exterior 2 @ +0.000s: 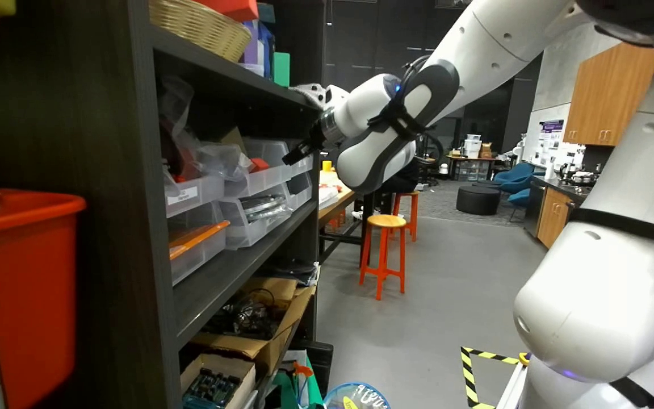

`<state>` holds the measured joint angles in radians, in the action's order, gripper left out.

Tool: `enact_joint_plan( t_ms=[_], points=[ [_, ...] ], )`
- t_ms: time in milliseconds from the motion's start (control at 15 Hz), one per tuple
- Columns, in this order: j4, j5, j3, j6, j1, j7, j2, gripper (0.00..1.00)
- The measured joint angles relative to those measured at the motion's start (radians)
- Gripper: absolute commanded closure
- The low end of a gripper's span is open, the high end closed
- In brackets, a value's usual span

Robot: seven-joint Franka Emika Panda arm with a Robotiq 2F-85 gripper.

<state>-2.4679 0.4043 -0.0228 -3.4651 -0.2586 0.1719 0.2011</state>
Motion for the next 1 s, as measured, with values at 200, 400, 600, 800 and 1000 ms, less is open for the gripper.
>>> enact_joint_plan(
  t_ms=[200, 400, 600, 800, 1000],
  points=[
    [0.051, 0.014, 0.035, 0.006, 0.071, -0.015, -0.019, 0.00],
    [0.085, 0.027, 0.072, 0.009, 0.141, -0.038, -0.028, 0.00],
    [0.101, 0.039, 0.111, 0.010, 0.196, -0.052, -0.041, 0.00],
    [0.103, 0.052, 0.140, 0.011, 0.227, -0.062, -0.066, 0.00],
    [0.104, 0.068, 0.159, 0.011, 0.245, -0.071, -0.098, 0.00]
  ],
)
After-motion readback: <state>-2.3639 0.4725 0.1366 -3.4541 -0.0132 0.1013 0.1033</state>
